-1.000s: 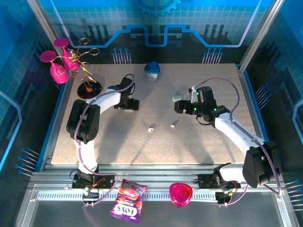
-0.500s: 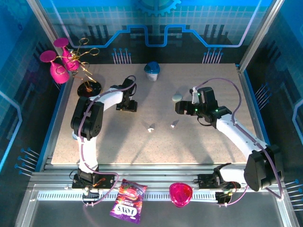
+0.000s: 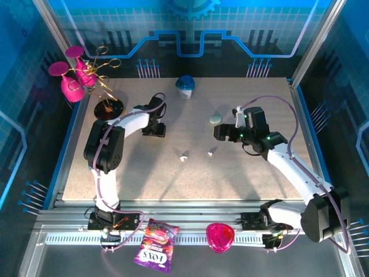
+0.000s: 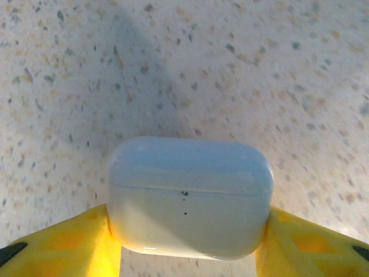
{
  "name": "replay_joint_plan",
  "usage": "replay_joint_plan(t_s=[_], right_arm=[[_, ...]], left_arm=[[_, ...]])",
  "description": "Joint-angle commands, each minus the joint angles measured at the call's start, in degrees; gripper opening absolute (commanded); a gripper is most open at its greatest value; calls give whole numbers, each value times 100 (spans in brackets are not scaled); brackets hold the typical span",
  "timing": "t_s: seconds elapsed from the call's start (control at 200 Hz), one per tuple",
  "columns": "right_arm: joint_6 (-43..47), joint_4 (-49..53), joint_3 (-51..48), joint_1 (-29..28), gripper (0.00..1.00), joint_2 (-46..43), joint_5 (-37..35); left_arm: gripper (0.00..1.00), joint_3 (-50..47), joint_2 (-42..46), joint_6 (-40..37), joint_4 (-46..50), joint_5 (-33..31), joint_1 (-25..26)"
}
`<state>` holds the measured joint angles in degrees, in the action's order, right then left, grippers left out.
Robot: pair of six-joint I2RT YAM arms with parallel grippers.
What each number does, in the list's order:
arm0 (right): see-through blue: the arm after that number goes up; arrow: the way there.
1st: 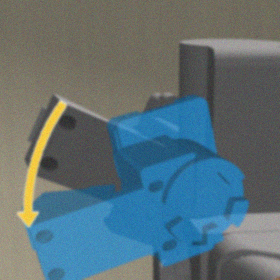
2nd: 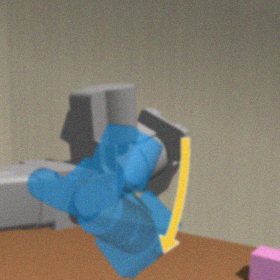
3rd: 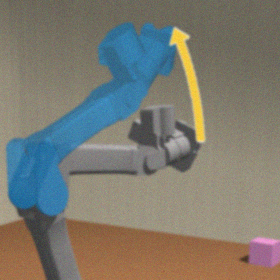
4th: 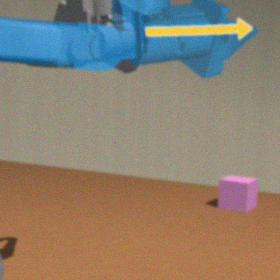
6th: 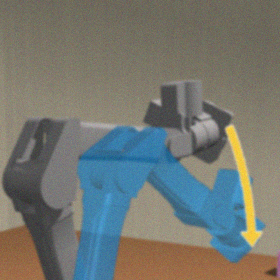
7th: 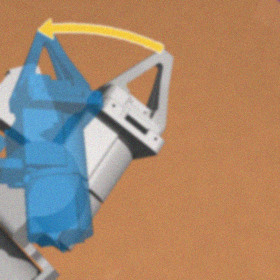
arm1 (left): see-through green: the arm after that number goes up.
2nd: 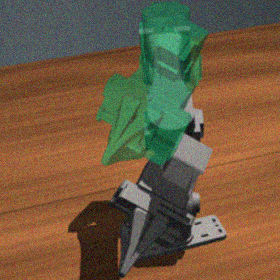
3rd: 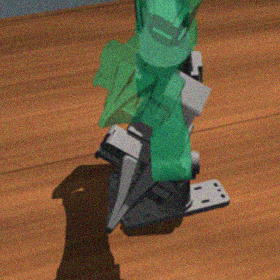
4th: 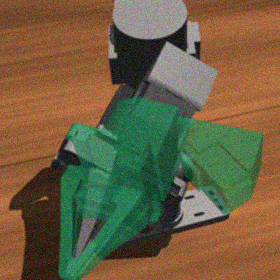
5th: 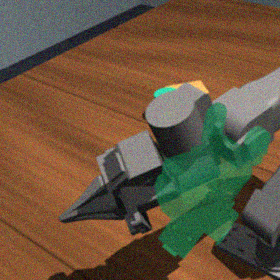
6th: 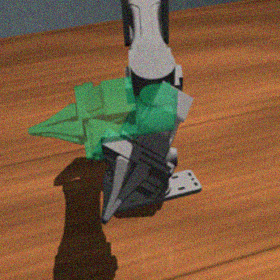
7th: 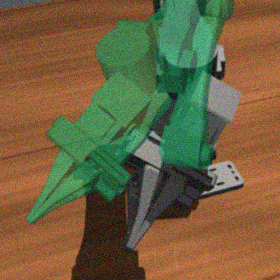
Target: Insert the wireless bluetooth earbuds into the charging case
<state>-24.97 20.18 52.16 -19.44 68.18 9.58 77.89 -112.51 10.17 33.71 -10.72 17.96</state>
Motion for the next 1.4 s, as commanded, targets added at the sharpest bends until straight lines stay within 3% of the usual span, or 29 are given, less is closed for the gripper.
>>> replay_joint_plan(t_s=[0.0,0.21,0.415,0.56,0.805,0.986,1.146,1.296,1.391], right_arm=[[-183,141,66,-200,89,-183,320],[-633,-318,-78,-448,88,-332,649],[-1133,-800,-59,-694,87,-313,812],[-1397,-1092,29,-930,84,-227,1018],[-1715,-1385,138,-1120,62,36,1263],[-1844,-1508,269,-1200,47,323,1372],[-1923,-1634,290,-1209,28,429,1496],[-1836,-1641,252,-1200,12,342,1481],[-1532,-1523,274,-1157,7,260,1497]], left_arm=[[51,-339,921,-105,-421,85,276],[48,-1216,2300,-460,-1686,131,1103],[48,-2332,3344,-1038,-3519,1017,1802],[48,-2833,3702,-1127,-4328,1378,1956],[48,-3095,3881,-1517,-4685,1787,2143],[48,-3198,4007,-1597,-4804,1834,2234],[48,-3170,4044,-1584,-4771,1784,2284],[50,-3190,4044,-1567,-4764,1771,2295],[53,-3191,4048,-1483,-4754,1784,2299]])
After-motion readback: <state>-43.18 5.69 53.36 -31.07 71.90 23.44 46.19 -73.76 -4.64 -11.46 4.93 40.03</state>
